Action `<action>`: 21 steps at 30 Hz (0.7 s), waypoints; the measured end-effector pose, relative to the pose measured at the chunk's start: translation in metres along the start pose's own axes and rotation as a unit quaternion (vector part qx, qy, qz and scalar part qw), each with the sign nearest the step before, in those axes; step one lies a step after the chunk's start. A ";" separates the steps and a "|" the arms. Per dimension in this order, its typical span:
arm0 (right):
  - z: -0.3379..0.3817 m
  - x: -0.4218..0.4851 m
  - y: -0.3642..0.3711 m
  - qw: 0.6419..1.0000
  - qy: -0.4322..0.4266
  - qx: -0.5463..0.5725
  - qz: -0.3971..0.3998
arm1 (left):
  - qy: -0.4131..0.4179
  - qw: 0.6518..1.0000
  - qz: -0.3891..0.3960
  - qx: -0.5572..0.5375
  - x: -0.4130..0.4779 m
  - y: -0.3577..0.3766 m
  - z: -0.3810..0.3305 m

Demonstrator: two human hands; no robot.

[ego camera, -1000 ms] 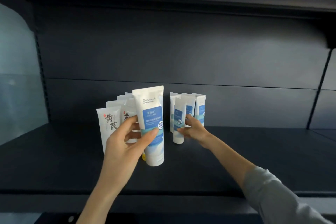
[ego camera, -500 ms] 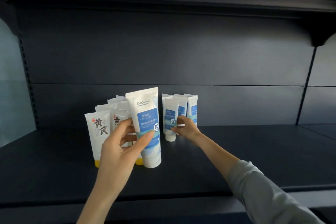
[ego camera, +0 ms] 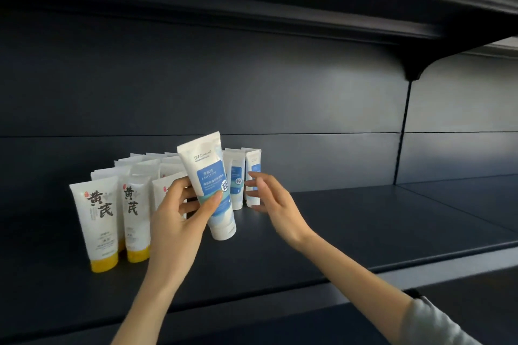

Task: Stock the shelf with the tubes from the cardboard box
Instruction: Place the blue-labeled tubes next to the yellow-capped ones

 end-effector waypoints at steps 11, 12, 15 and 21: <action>0.036 -0.049 0.023 0.989 -0.104 -0.093 0.046 | 0.016 1.000 0.013 0.015 -0.009 0.025 0.002; 0.037 -0.050 0.023 0.989 -0.107 -0.091 0.037 | 0.020 1.000 0.011 0.016 -0.010 0.025 0.000; 0.039 -0.051 0.024 0.990 -0.119 -0.069 0.019 | 0.033 0.999 -0.001 0.029 -0.011 0.024 -0.006; 0.038 -0.046 0.028 0.992 -0.115 -0.051 0.002 | 0.048 0.996 -0.011 0.067 -0.018 0.022 -0.008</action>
Point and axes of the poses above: each hand's wrist, its own x-axis towards the middle knuckle, its own y-axis out of the palm, z = x × y, the point moved 10 cm from there along x, towards the middle knuckle
